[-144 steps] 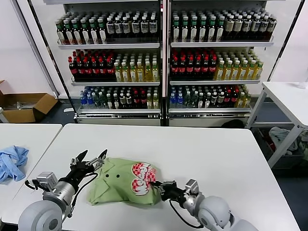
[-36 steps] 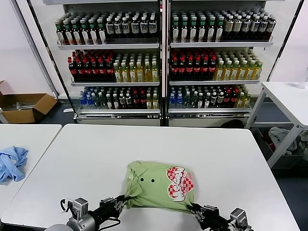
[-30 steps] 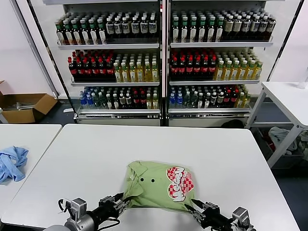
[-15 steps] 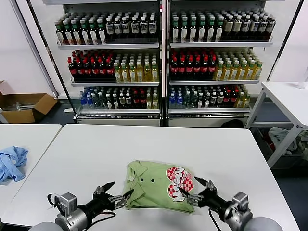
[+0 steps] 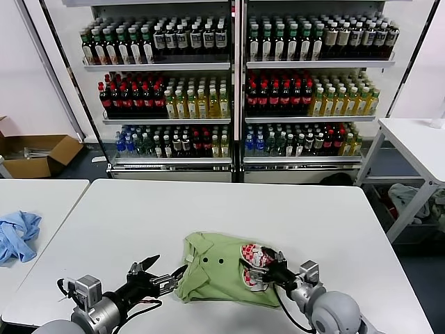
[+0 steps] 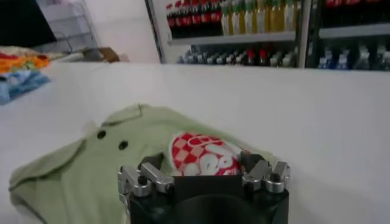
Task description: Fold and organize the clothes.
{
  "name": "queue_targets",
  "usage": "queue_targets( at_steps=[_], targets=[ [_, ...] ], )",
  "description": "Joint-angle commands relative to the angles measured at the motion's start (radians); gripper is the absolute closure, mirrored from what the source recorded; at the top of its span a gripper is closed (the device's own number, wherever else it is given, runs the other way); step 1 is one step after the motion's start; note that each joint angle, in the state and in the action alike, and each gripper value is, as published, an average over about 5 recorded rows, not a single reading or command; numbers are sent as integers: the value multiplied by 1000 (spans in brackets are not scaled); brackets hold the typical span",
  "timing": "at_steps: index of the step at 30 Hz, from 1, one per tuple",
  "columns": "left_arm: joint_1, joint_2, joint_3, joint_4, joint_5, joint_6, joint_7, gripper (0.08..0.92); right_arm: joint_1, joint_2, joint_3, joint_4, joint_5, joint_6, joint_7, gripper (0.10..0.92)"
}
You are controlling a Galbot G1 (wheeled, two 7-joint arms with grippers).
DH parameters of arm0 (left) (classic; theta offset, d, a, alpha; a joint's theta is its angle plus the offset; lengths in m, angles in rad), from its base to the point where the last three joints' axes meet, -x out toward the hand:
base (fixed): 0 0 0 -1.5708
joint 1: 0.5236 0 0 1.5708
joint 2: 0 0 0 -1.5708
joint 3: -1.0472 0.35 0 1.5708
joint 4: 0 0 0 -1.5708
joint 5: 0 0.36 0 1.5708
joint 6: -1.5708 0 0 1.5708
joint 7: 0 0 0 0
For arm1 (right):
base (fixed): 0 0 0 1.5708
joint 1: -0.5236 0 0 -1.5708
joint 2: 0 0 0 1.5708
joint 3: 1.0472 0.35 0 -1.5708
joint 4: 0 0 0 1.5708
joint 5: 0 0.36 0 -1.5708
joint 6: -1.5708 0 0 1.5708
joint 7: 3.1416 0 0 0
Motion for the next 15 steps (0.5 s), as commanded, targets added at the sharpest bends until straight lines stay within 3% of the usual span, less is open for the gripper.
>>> queue_targets(
  at_steps=[1,9,15],
  targets=[
    [-5,-7,-12,-5,-3,-1,-2,177,85,7,-83,-74,-22,-110,16,203],
    [-11,-7,-19,-7,-8,-1,-3,177,93,4,-34,78,3,46,-7,203],
    [-18,-16,-11,-6,-7,-1,-5,177,182,67,-189,-34,-63,40,-27,203]
  ],
)
